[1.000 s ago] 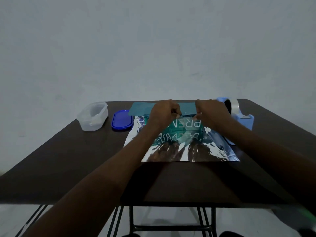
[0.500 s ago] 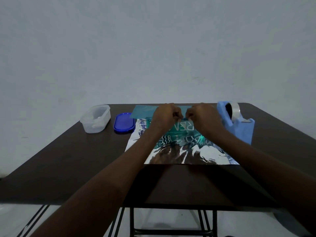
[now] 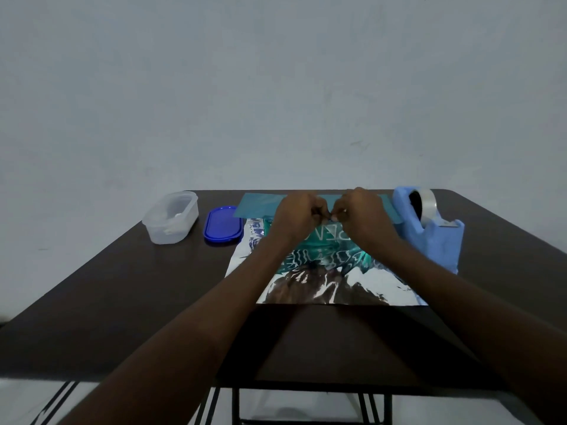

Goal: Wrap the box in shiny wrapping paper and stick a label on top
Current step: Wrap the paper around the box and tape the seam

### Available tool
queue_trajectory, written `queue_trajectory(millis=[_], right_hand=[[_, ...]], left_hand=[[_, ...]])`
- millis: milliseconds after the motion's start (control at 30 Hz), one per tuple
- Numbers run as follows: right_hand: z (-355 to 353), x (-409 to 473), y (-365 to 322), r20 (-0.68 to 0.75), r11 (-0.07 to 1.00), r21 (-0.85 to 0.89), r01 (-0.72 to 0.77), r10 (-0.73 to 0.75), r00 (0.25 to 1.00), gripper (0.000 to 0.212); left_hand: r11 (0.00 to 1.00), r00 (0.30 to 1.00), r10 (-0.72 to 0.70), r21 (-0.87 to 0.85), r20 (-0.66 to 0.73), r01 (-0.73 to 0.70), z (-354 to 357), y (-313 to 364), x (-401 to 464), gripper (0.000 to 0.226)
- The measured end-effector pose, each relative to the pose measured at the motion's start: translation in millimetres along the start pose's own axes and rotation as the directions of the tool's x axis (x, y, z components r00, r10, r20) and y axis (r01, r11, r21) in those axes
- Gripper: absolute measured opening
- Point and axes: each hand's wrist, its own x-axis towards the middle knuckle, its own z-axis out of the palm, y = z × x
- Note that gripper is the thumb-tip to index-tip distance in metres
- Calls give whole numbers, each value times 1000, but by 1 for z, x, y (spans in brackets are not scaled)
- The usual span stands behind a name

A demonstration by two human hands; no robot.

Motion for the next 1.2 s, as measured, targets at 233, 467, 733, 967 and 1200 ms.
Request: queue_trajectory(millis=[233,467,733,967,1200], right_hand=[[-3,-21,31,-26,998,51,30,-29,999,25],[-24,-10,18,154,977,-208,40,-8,988,30],[-115,-6,57,32,918,-162,-362,371,928,24],[-133,-36,95,267,770,-79,-634,629,730,18],[-129,-51,101,499,499,240,-833,672,547,33]], left_hand=[[998,1000,-9,-70,5,10,0,-5,1,9],[999,1000,-20,30,18,20,-5,1,-2,14],[997,998,63,-49,7,-62,-7,41,10,33],[985,883,163,-128,439,-118,50,126,29,124],[993,890,106,-86,443,-76,72,128,37,129]])
